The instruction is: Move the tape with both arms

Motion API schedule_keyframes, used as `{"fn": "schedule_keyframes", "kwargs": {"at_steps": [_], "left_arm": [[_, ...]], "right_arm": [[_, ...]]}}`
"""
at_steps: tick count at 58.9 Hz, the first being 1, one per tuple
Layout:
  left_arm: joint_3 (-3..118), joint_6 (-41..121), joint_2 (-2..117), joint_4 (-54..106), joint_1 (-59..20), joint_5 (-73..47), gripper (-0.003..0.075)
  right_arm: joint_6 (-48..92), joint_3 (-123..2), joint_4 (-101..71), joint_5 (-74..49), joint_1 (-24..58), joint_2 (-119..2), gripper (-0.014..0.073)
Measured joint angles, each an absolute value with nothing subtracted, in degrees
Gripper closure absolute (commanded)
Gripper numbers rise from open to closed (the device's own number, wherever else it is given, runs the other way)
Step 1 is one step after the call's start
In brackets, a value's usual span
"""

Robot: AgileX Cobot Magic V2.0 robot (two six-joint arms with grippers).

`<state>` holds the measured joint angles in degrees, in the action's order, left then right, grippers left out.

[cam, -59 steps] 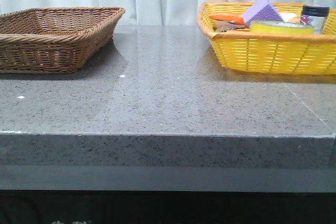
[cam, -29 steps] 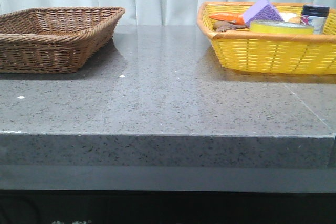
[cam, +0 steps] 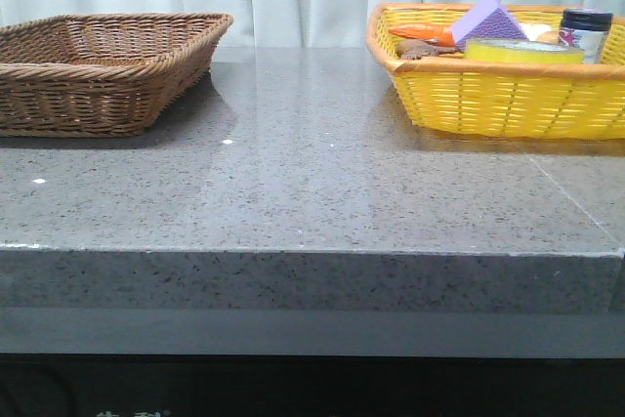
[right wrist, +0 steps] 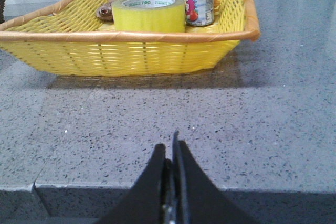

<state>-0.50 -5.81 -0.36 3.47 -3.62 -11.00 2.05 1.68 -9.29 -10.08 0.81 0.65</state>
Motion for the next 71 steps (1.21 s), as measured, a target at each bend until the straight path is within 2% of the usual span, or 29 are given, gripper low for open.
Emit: {"fn": "schedule_keyframes", "kwargs": {"at_steps": [36, 48, 62, 71], "left_arm": [[-0.5, -5.81, -0.36, 3.47, -3.62, -10.32, 0.074], [-0.5, -5.81, -0.36, 3.47, -3.62, -2.9, 0.074], [9.08, -5.73, 1.28, 0.0, -3.62, -6.79, 0.074], [18.13, -5.51, 10.7, -3.03, -3.62, -10.88, 0.074]], "right_arm": [[2.05, 1.68, -9.29, -9.71, 0.81, 0.65, 0.0684], [2.05, 1.26, -9.29, -4.08, 0.81, 0.65, 0.0684], [2.05, -11.19, -9.29, -11.76, 0.81, 0.33, 0.0682], [2.05, -21.36, -9.29, -20.39, 0.81, -6.33, 0.0682]]}}
